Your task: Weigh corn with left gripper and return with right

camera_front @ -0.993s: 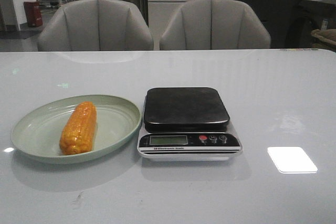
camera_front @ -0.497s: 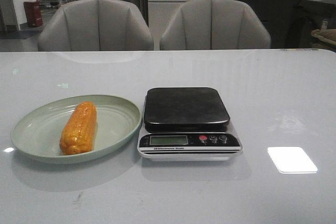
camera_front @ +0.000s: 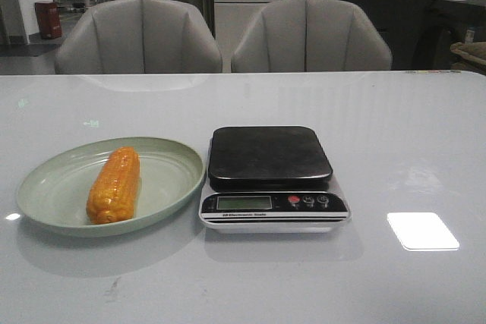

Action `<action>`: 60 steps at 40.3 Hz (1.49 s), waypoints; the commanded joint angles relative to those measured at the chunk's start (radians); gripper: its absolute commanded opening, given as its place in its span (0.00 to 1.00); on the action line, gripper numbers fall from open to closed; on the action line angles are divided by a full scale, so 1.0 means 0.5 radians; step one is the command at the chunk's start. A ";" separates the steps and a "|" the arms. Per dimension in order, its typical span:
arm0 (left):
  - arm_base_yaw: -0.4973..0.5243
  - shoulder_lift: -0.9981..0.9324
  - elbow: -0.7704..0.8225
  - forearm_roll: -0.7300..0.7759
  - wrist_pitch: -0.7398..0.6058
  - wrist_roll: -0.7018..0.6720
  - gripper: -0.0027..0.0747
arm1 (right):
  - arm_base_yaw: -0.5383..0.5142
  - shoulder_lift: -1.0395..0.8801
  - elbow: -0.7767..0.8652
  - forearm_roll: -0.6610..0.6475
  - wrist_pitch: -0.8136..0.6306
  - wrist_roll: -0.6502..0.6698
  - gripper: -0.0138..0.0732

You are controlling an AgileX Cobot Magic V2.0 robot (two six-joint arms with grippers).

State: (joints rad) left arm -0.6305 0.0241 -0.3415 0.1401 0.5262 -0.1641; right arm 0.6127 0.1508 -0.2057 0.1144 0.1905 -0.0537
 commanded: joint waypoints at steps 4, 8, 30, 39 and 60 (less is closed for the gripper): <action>0.366 0.024 0.131 -0.019 -0.459 0.002 0.19 | -0.007 0.016 -0.055 -0.015 -0.170 -0.016 0.36; 0.632 0.024 0.251 -0.035 -0.708 0.002 0.19 | -0.007 0.016 -0.055 -0.015 -0.170 -0.016 0.36; 1.264 -0.104 0.696 -0.179 -1.166 0.002 0.19 | -0.007 0.016 -0.055 -0.015 -0.170 -0.016 0.36; 1.268 -0.104 0.696 -0.170 -1.176 0.002 0.19 | -0.007 0.016 -0.055 -0.015 -0.165 -0.016 0.36; 1.268 -0.104 0.696 -0.170 -1.176 0.002 0.19 | -0.007 0.016 -0.055 -0.015 -0.163 -0.016 0.36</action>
State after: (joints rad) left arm 0.0030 -0.0061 0.0066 0.0610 0.0253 -0.1641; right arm 0.6127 0.1508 -0.2057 0.1144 0.1905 -0.0537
